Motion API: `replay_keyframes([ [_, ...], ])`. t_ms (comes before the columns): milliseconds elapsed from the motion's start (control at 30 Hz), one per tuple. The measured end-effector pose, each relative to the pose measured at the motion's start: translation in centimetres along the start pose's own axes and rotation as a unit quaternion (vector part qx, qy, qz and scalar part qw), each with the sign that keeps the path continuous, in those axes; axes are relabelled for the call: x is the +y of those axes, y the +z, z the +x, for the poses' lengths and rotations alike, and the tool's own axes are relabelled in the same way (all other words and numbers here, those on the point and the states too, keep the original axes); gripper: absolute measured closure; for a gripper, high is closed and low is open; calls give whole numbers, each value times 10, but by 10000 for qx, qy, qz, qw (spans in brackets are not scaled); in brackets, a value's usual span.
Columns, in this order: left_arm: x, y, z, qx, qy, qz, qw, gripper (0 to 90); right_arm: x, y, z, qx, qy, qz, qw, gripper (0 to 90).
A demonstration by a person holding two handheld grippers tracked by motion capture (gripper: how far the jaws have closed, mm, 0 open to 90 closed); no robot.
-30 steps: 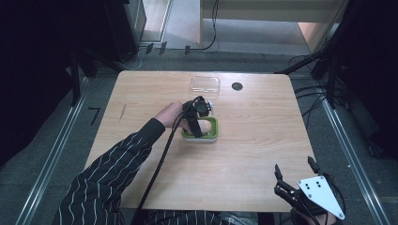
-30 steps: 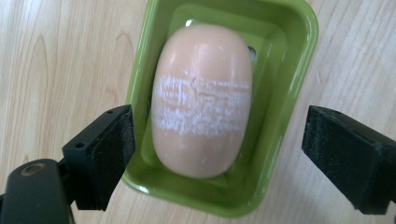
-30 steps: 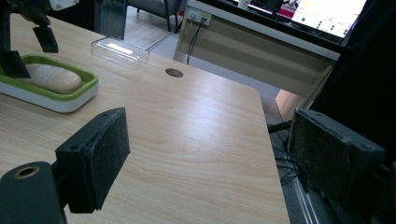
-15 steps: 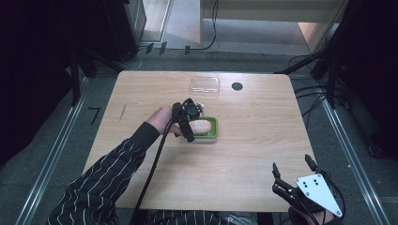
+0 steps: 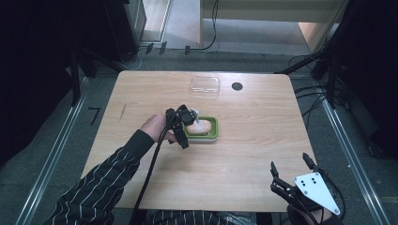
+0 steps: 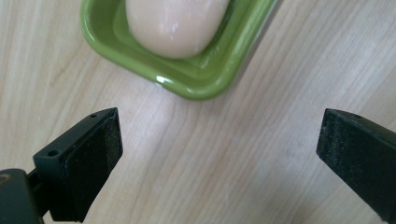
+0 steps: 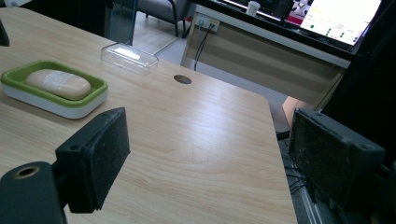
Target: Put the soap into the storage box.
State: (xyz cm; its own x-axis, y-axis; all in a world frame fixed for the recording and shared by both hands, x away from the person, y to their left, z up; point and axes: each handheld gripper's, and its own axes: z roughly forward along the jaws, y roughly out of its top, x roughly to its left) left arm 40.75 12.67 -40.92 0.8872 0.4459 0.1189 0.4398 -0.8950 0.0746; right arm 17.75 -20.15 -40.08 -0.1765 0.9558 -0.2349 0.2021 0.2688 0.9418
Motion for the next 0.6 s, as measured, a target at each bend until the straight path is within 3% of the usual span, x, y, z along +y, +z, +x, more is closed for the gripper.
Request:
replay_keyframes([
  [200, -14, -1, -7, 7, -167, 26, 9999, 6, 1, 1, 1, 40, -26, -8, 10000, 134],
  [533, -35, 0, -17, 62, -224, 136, 9996, 6, 1, 3, 2, 50, -31, -45, 10000, 134],
  [600, -41, 0, -19, 53, -314, 103, 9994, 7, 1, 3, 2, 58, -51, -67, 9999, 134],
])
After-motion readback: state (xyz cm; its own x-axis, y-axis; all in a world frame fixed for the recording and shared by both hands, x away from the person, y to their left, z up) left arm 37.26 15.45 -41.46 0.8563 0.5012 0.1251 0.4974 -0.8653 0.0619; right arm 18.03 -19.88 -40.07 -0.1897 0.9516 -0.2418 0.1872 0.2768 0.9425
